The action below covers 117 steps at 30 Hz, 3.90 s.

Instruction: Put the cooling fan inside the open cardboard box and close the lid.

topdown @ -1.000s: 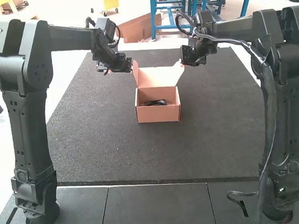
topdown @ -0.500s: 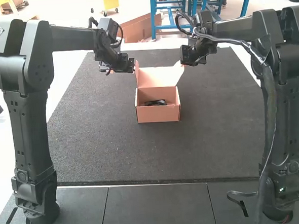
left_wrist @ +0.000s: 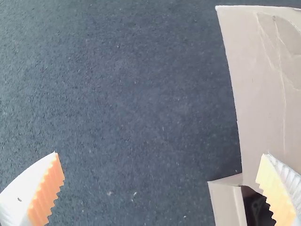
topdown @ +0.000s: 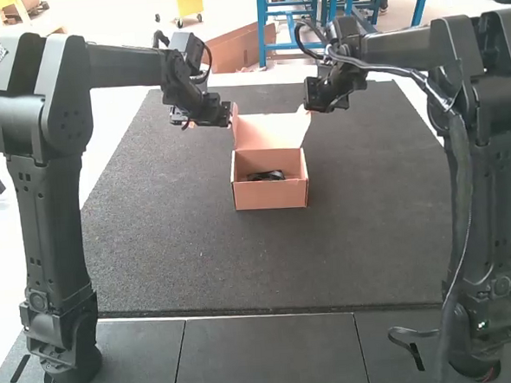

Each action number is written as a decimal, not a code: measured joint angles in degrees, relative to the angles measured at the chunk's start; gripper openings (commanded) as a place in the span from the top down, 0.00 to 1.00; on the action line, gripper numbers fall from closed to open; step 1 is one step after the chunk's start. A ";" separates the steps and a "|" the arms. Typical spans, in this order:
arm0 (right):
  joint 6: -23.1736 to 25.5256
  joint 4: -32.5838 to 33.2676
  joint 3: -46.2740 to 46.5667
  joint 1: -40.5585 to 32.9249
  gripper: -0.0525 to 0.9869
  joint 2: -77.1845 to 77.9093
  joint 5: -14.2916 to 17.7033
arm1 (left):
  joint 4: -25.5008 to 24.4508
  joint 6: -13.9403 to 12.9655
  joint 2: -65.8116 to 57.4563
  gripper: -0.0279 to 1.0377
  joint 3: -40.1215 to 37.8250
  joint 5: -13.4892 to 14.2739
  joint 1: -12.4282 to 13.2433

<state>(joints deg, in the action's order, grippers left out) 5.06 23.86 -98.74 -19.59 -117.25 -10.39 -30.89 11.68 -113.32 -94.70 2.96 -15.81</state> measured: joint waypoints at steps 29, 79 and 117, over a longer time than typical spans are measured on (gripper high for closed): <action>-0.42 3.23 7.23 -5.01 0.97 7.08 1.62 | -2.21 0.00 2.12 0.06 0.00 0.00 0.00; -3.17 2.67 22.43 -8.74 0.97 13.57 2.47 | -2.51 -0.02 12.13 0.06 12.92 -3.02 -3.39; -7.50 5.27 25.09 -9.18 0.37 14.75 8.33 | -7.26 -1.88 18.78 0.06 18.51 -2.75 -4.81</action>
<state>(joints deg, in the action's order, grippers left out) -2.44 29.12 -73.65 -28.77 -102.50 -2.07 -38.15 9.80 -94.54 -76.18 0.21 -20.62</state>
